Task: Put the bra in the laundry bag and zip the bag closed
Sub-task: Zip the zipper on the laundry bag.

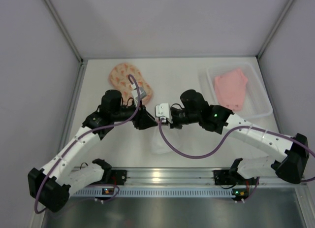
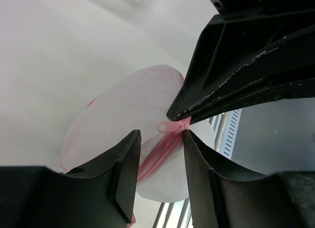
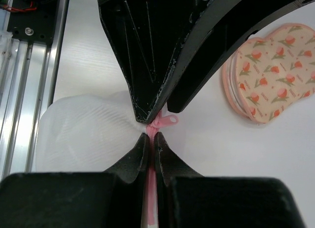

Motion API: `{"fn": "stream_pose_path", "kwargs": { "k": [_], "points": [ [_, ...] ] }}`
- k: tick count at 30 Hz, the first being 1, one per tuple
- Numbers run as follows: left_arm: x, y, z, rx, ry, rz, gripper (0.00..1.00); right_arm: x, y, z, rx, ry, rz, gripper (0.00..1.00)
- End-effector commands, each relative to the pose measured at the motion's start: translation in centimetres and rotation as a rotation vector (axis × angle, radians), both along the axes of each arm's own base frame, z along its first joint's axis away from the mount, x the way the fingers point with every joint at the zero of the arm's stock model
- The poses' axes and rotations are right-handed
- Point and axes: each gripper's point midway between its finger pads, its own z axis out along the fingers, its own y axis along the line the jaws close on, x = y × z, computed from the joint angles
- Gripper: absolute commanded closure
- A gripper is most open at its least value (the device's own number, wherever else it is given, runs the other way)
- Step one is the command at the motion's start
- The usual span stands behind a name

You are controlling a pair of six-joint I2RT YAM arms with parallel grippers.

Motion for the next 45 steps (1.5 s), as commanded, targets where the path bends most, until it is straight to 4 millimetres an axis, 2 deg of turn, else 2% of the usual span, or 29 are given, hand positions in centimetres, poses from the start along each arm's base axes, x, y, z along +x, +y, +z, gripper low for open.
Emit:
{"fn": "stream_pose_path", "kwargs": {
  "k": [1,4,15,18,27,33,38,41,45],
  "points": [
    [0.4,-0.3,1.5,-0.032,-0.049,-0.006,0.54,-0.8,1.3,3.7,0.099,-0.036,0.071,1.0],
    [0.0,-0.4,2.0,-0.049,-0.045,-0.02,0.49,-0.9,1.2,3.6,0.096,-0.034,0.072,1.0],
    [-0.9,-1.5,3.1,-0.121,0.054,-0.074,0.49,-0.5,1.4,3.9,0.103,-0.052,0.063,1.0],
    [-0.7,-1.6,3.1,-0.136,0.078,-0.055,0.54,-0.6,1.3,3.7,0.099,-0.053,0.066,1.0],
    [-0.5,-1.9,3.5,-0.165,0.114,-0.05,0.79,-0.7,1.0,3.5,0.094,-0.058,0.064,1.0],
    [-0.9,-1.9,3.2,-0.162,0.123,-0.068,1.0,-0.6,1.0,3.4,0.095,-0.057,0.051,1.0],
    [-0.8,-1.2,2.7,-0.139,0.117,-0.03,1.0,-0.4,0.4,3.2,0.089,-0.068,0.029,1.0],
    [-0.7,-0.2,2.5,-0.131,0.107,-0.01,1.0,-0.3,-0.3,2.6,0.077,-0.056,0.022,1.0],
    [-0.4,1.1,1.9,-0.112,0.096,0.01,1.0,-0.6,-0.9,2.8,0.09,-0.041,0.021,1.0]
  ]
}}
